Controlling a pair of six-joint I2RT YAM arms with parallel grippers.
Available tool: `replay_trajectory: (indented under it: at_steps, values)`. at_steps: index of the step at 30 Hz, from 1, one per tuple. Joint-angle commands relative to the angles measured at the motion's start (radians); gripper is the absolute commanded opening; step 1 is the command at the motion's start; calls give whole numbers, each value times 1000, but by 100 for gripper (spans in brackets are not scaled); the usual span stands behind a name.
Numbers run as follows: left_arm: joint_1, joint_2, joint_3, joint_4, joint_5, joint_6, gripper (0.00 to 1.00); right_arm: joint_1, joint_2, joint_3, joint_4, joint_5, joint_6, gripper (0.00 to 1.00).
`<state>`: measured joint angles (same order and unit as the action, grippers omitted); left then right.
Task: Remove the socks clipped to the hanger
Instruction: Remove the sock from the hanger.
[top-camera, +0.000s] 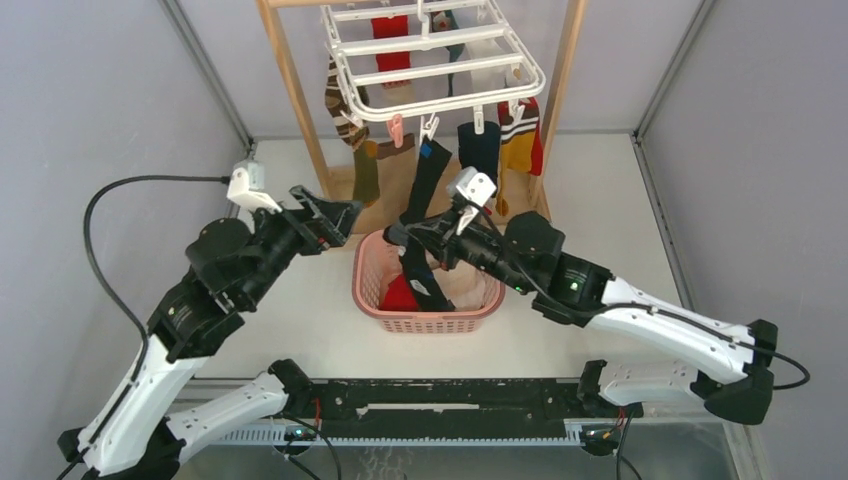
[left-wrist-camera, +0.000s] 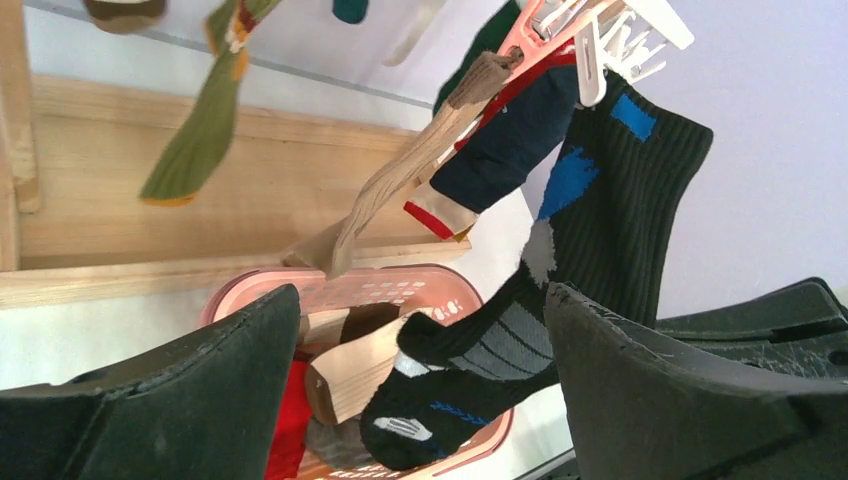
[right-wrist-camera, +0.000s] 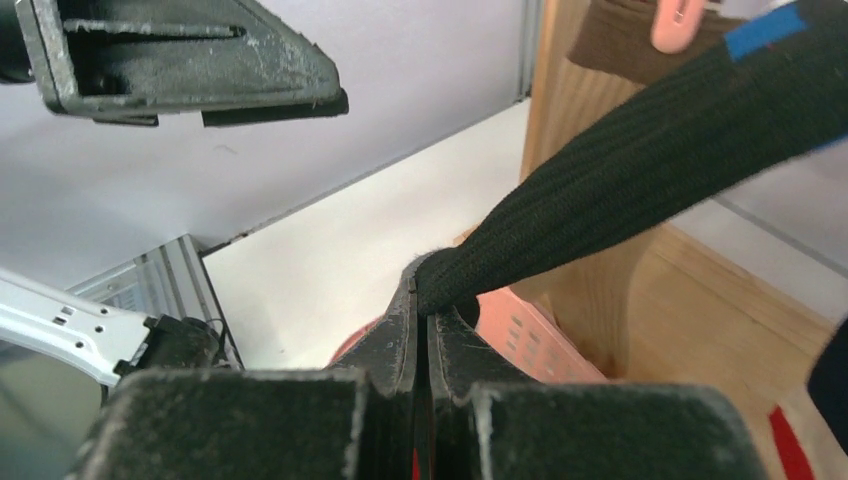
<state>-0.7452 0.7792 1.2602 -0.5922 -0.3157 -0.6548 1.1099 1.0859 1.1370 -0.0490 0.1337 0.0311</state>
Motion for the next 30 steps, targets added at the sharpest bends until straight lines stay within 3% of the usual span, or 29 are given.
replay_trajectory:
  at_steps: [1,12,20,25,30]
  values:
    - [8,-53,-32,-34,-38,22,95,51,92,115,40,-17,-29,0]
    - [9,-194,-88,-100,-76,-5,96,64,403,449,-6,-106,-61,0]
    - [8,-227,-101,-116,-90,-8,96,10,577,647,-58,-226,-21,0]
    - [8,-225,-101,-116,-90,-8,96,-14,593,678,-91,-249,-8,0]
    - [8,-208,-100,-99,-72,-12,96,-25,493,577,-72,-248,11,0]
